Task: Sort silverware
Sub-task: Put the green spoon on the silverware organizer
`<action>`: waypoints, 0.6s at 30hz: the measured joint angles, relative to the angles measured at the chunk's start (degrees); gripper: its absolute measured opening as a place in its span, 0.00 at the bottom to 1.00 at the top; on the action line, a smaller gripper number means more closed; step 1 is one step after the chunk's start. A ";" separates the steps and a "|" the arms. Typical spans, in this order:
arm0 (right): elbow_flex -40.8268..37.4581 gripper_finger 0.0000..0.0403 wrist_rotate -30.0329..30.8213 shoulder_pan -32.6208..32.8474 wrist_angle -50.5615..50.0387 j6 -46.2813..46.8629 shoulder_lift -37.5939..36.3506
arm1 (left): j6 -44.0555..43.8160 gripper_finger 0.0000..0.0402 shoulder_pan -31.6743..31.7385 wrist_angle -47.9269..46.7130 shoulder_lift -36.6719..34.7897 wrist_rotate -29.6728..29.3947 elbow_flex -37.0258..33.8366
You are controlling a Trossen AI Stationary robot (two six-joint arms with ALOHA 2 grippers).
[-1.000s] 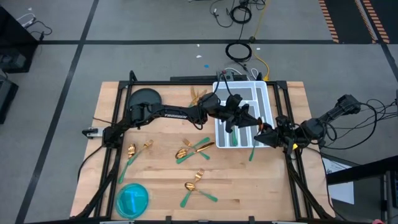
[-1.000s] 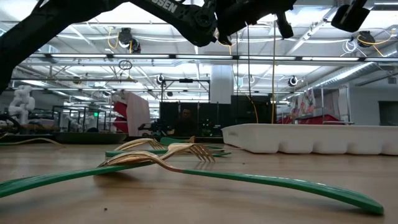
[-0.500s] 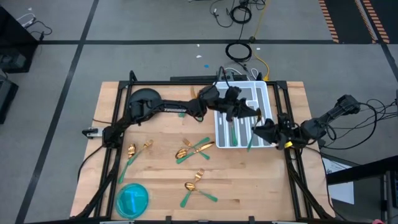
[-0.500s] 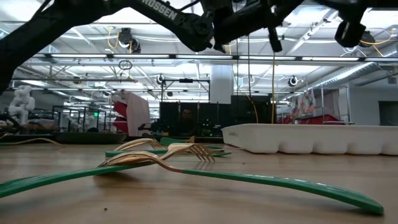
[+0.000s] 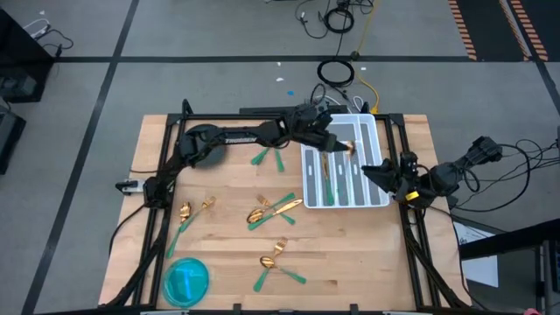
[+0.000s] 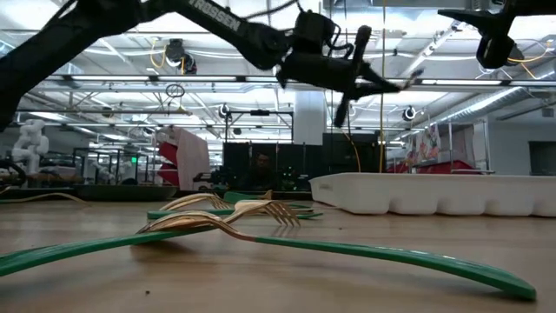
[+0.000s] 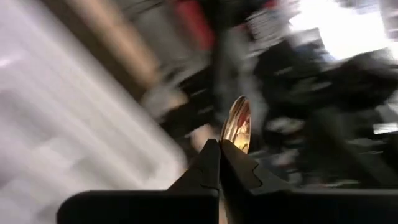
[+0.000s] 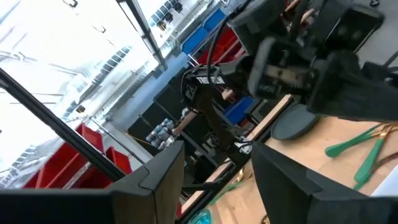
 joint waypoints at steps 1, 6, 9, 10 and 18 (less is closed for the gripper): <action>0.00 0.45 -0.10 0.00 0.05 -0.05 -0.43 | 2.27 0.00 0.04 -4.23 -0.94 -2.73 0.00; 0.00 0.45 -0.21 -0.01 -0.01 -1.62 -2.25 | 8.05 0.00 0.32 -23.26 -6.27 -15.34 0.05; 0.00 0.45 0.40 -0.01 -0.49 -1.79 -2.80 | 4.81 0.00 0.33 -32.84 -8.16 -22.09 0.04; 0.00 0.45 0.68 -0.01 -1.13 -1.79 -2.93 | 4.51 0.00 0.31 -34.90 -8.37 -23.78 0.04; -0.04 0.45 1.45 -0.01 -4.73 -2.43 -3.02 | -4.80 0.00 -0.34 -37.99 -6.99 -29.63 0.04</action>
